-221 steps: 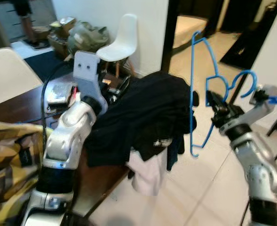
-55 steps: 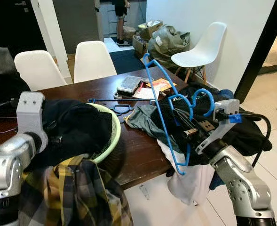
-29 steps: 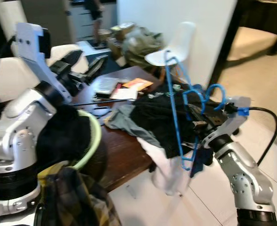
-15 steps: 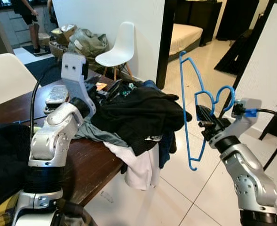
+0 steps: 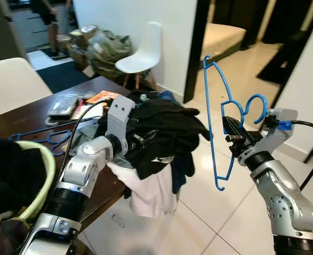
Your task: Hang hanger
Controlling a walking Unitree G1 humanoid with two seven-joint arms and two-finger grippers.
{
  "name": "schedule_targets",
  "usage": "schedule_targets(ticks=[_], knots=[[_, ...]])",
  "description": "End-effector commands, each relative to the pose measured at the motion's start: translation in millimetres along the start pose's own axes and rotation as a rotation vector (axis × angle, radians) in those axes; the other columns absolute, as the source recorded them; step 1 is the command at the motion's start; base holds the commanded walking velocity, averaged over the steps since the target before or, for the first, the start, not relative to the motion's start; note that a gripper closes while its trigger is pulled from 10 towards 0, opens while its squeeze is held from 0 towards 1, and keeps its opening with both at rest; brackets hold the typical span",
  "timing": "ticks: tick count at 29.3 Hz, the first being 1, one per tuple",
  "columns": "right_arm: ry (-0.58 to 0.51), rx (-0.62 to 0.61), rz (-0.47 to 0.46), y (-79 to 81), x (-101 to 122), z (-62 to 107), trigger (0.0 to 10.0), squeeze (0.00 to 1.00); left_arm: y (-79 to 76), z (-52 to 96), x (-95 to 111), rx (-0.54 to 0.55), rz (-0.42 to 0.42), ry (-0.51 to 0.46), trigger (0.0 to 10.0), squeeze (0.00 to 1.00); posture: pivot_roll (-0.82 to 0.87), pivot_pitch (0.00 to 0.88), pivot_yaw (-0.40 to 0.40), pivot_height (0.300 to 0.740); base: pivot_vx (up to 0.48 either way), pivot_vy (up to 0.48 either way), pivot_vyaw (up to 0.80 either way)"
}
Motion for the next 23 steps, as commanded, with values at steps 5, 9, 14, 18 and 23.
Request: schedule_targets(ticks=[5,9,14,18,23], knots=[[0.012,0.016,0.007,4.3,1.3,2.9,10.0,0.0,22.2,-7.8,-7.9,0.086,-0.272,0.074,10.0,0.0,-0.15,0.0,-0.009,0.74,0.0,0.0,0.0],[0.013,0.02,0.01,5.4,3.4,5.4,10.0,0.0,27.9,-13.7,-13.0,0.101,-0.377,0.098,10.0,0.0,-0.17,0.0,-0.011,0.74,0.0,0.0,0.0],[0.014,0.021,0.014,6.2,4.8,7.9,10.0,0.0,30.4,-17.1,-16.6,0.097,-0.46,0.116,10.0,0.0,-0.18,0.0,-0.007,0.74,0.0,0.0,0.0],[0.009,0.008,0.028,4.6,12.6,17.7,10.0,0.0,31.1,-20.4,-26.3,0.059,-0.571,0.16,10.0,0.0,-0.23,0.0,0.0,0.74,0.0,0.0,0.0],[0.013,-0.002,0.044,5.9,19.7,29.4,10.0,0.0,30.4,-22.4,-30.6,0.039,-0.635,0.181,10.0,0.0,-0.28,0.007,-0.006,0.74,0.0,0.0,0.0]])
Point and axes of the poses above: a point about 5 cm out from each wrist's last joint towards the gripper, its own z axis pointing back from the gripper into the wrist, its own x axis along the axis of the wrist's last joint, y = z × x, the point moved 3 cm from there along -z, pointing out of the wrist towards the gripper, and after that the axes turned 15 degrees about -z, right-handed, at the moved point
